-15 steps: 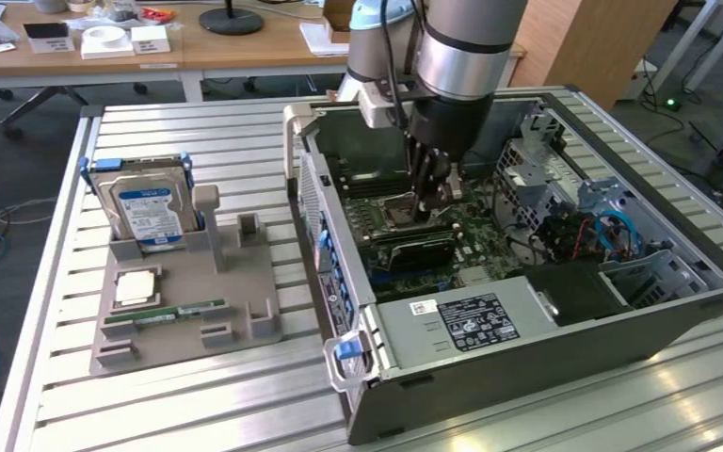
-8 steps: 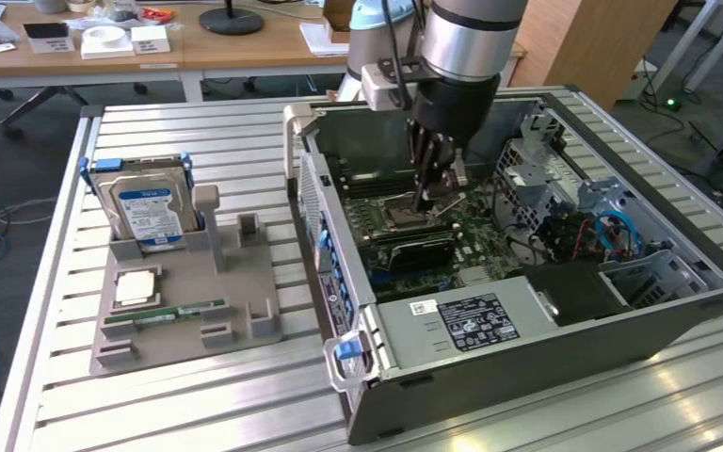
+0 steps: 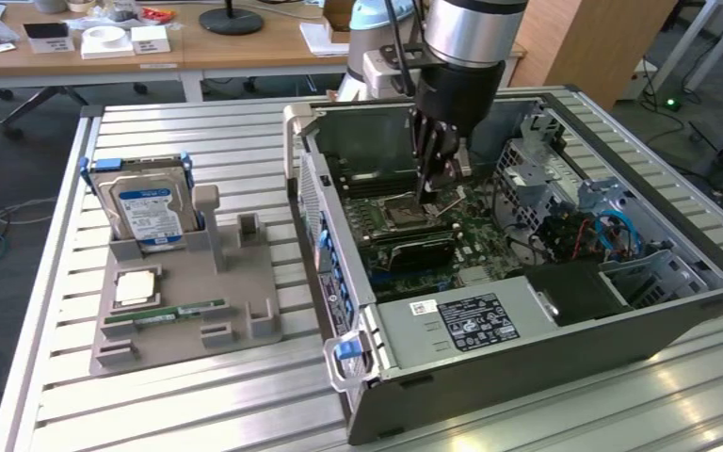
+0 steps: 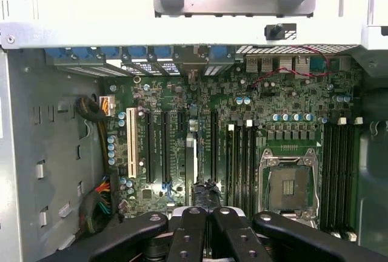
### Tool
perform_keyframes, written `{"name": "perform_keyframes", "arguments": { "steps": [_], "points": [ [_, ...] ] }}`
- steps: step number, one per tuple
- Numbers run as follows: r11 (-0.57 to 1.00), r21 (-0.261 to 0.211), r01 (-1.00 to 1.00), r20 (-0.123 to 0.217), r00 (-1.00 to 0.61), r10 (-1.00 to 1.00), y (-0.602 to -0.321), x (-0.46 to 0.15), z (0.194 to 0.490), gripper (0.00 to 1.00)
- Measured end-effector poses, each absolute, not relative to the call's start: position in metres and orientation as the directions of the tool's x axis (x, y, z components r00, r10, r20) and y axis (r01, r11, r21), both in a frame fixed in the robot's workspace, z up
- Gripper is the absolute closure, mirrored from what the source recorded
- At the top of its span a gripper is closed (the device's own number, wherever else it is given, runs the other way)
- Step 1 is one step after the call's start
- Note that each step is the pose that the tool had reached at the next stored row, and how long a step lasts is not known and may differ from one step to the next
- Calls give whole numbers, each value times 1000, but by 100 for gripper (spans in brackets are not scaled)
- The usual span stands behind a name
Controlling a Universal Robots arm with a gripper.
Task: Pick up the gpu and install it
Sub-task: 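Press down on the gpu until it lock into place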
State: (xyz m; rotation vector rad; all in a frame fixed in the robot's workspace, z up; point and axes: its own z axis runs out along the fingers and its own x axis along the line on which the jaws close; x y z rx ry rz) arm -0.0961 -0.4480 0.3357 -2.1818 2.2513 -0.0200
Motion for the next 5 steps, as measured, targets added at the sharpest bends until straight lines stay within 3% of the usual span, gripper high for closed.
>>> {"name": "perform_keyframes", "arguments": {
  "steps": [5],
  "points": [
    [31,-14,-999,4,-31,-999,-448,-96,336,89]
  ]
}}
